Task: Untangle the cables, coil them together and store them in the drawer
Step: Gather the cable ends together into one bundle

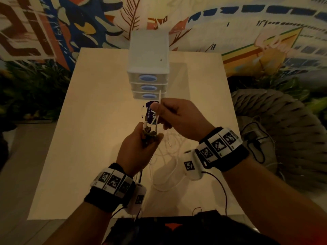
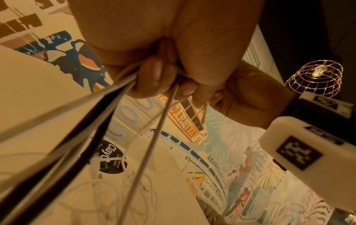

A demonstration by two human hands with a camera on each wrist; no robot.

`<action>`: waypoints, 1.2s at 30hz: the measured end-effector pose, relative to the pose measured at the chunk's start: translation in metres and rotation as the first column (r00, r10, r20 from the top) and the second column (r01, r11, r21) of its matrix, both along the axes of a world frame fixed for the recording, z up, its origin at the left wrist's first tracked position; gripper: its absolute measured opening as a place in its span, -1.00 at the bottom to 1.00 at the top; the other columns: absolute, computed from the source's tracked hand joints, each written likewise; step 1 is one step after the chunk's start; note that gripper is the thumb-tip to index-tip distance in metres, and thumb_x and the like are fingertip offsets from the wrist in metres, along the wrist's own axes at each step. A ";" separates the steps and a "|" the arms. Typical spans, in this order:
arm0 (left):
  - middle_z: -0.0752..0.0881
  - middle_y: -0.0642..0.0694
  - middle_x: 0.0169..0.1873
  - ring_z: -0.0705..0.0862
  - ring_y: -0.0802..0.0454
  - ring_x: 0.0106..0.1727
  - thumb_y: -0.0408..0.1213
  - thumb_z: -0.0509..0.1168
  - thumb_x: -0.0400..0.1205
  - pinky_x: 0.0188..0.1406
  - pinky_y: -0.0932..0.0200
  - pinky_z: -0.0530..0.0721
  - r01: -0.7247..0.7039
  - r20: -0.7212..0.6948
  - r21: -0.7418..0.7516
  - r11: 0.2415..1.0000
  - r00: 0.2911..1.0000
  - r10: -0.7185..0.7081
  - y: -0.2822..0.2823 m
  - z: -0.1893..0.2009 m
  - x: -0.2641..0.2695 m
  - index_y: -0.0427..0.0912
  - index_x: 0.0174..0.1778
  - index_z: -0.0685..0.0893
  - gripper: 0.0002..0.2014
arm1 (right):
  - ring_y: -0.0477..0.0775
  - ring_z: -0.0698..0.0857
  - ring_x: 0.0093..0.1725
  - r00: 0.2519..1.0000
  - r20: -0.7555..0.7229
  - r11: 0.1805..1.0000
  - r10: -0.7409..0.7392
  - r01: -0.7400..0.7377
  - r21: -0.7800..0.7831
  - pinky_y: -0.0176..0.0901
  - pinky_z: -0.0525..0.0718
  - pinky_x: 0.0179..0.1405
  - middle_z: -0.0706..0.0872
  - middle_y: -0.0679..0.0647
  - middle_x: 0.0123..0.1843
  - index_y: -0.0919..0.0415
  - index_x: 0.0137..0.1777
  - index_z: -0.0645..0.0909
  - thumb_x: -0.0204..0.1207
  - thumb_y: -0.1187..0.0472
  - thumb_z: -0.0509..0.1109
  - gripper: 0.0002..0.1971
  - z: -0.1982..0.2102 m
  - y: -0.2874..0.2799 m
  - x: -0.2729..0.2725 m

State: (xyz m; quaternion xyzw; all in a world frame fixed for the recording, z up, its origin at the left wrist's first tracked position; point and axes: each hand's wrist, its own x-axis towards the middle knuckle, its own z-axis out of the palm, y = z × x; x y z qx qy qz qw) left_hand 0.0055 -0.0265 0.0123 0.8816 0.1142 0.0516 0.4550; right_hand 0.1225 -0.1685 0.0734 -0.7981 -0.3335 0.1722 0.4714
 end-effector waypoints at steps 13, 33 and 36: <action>0.60 0.08 -0.47 0.55 0.07 -0.43 0.03 0.30 0.63 -0.35 0.03 0.54 -0.055 0.059 -0.339 0.939 0.995 0.079 0.013 -0.003 -0.002 0.19 -0.25 0.55 -0.85 | -0.16 0.73 -0.04 0.960 -0.228 0.967 0.161 -0.199 -0.158 -0.38 0.69 -0.05 0.67 -0.22 0.09 -0.40 0.18 0.56 0.50 -0.10 0.59 -0.66 -0.076 -0.014 -0.022; 0.41 -0.07 -0.62 0.35 -0.01 -0.62 -0.24 0.17 0.81 -0.63 0.13 0.37 -0.144 0.203 -0.484 0.863 0.941 0.271 0.028 0.020 -0.010 -0.11 -0.35 0.40 -0.65 | -0.18 0.60 0.11 0.985 -0.015 0.932 0.171 -0.167 -0.323 -0.34 0.61 0.15 0.52 -0.16 0.23 -0.14 0.47 0.54 0.52 -0.11 0.54 -0.47 -0.116 -0.020 0.006; 0.41 0.01 -0.63 0.33 0.05 -0.63 -0.20 0.17 0.75 -0.64 0.14 0.31 -0.101 0.209 -0.519 0.849 0.948 0.241 0.024 0.022 -0.011 -0.12 -0.31 0.41 -0.71 | -0.09 0.60 0.01 0.991 0.030 0.906 0.130 -0.107 -0.410 -0.25 0.62 0.06 0.53 -0.08 0.12 -0.06 0.37 0.63 0.62 -0.08 0.45 -0.65 -0.131 -0.008 -0.001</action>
